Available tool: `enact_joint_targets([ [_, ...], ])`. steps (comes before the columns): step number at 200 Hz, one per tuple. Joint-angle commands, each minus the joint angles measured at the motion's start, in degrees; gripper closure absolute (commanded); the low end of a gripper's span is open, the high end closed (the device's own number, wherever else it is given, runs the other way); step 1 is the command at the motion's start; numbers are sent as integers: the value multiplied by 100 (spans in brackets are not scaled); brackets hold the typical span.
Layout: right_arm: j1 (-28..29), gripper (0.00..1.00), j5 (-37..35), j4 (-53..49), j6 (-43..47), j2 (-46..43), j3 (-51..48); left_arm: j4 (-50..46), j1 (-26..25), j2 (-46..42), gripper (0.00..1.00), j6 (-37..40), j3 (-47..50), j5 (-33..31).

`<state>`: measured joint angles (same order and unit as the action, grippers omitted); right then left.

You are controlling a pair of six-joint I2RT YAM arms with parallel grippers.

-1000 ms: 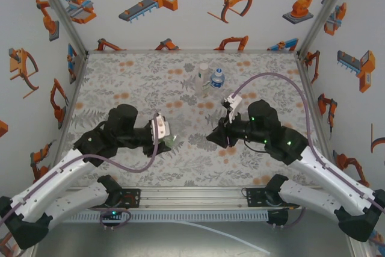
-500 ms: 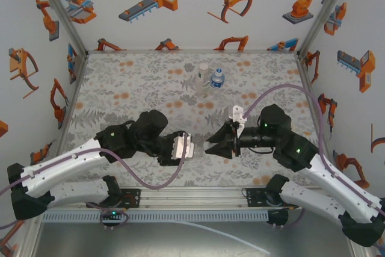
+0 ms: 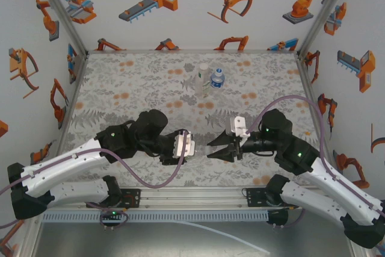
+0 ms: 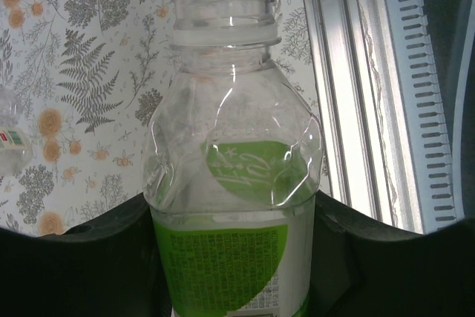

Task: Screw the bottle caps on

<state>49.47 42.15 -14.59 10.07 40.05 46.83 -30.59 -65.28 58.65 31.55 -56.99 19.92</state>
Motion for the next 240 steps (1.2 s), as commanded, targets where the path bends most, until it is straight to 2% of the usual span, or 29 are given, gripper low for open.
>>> enact_joint_targets([
  [1, 108, 89, -152, 182, 241, -24, -25, 321, -34, -85, 100, -163, -104, 135],
  [97, 212, 92, -668, 233, 206, 28, 22, 396, -45, -171, 100, -398, -84, 285],
  [154, 259, 99, -533, 213, 212, 66, 146, 178, -55, -2, 100, -466, -206, 129],
  [240, 317, 100, -498, -101, 235, 289, 459, -45, -77, 207, 100, -427, -330, 74],
])
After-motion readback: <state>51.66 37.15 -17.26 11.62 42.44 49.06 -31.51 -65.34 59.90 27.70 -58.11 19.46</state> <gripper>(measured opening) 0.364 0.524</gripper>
